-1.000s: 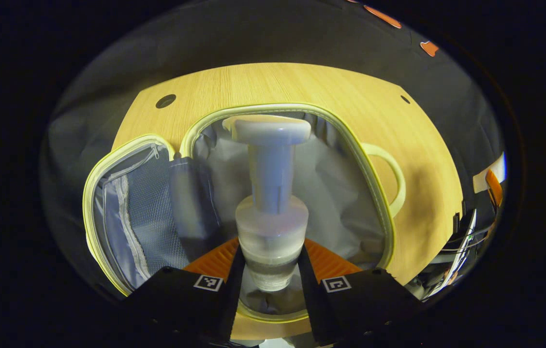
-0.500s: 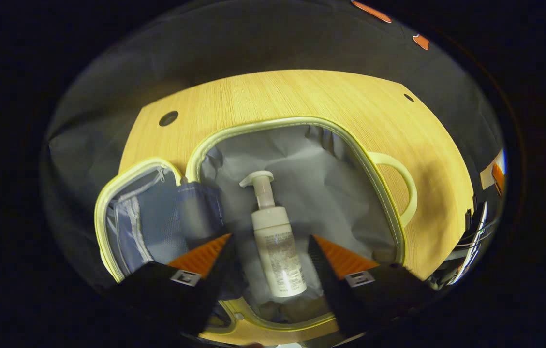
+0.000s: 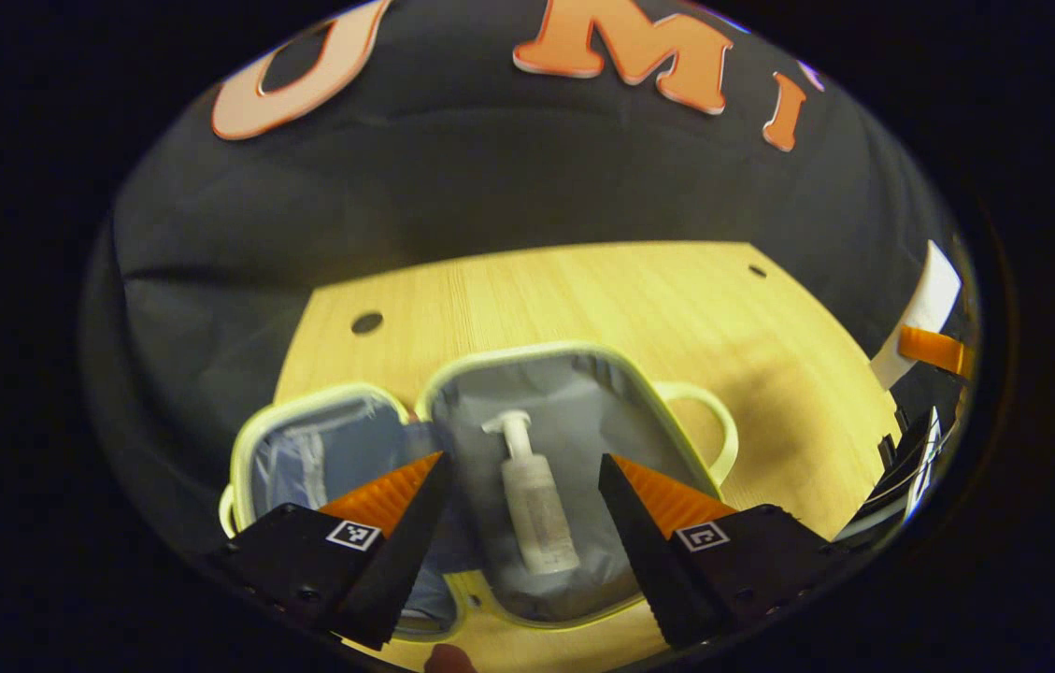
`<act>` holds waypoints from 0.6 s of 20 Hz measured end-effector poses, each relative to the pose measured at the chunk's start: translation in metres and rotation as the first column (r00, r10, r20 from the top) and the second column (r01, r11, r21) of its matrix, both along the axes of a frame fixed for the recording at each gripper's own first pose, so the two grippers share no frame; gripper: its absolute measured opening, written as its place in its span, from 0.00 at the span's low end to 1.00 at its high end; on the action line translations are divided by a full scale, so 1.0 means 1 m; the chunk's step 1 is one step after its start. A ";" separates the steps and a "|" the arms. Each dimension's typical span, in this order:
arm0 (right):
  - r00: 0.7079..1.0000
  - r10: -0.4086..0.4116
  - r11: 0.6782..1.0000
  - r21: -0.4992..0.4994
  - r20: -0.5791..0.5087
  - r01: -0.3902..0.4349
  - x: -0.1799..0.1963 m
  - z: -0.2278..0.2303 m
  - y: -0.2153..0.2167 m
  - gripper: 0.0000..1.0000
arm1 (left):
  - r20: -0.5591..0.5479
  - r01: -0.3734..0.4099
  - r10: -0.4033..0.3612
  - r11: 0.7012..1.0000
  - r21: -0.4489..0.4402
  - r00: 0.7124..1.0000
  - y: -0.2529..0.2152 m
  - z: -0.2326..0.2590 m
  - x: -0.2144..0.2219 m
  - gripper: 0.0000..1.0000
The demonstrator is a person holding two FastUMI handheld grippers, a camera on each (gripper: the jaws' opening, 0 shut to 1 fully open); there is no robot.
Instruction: First open the suitcase, pack the skin care products into it, and then close the suitcase.
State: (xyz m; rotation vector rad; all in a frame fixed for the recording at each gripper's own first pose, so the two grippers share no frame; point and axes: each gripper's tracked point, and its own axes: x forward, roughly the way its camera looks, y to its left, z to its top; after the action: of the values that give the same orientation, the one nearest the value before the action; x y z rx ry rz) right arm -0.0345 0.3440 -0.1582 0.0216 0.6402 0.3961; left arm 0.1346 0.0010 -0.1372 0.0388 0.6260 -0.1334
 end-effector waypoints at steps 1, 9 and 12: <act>1.000 0.025 1.000 -0.002 -0.005 -0.025 -0.005 0.001 0.019 0.37 | 0.068 0.008 -0.008 1.000 -0.002 0.998 0.010 0.018 -0.005 0.99; 0.944 0.226 0.959 -0.119 -0.240 -0.259 -0.051 -0.067 0.161 0.37 | 0.287 -0.065 0.100 0.989 -0.131 0.953 0.119 0.105 -0.077 0.99; 0.905 0.224 0.947 -0.140 -0.362 -0.290 -0.057 -0.109 0.177 0.37 | 0.307 -0.149 0.172 0.984 -0.095 0.936 0.170 0.109 -0.093 0.99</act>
State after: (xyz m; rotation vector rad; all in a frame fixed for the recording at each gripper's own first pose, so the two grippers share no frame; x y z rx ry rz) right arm -0.0918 0.5210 -0.2674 -0.1846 1.0307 0.5933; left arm 0.0415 0.1714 -0.0284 -0.0592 0.3031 0.0104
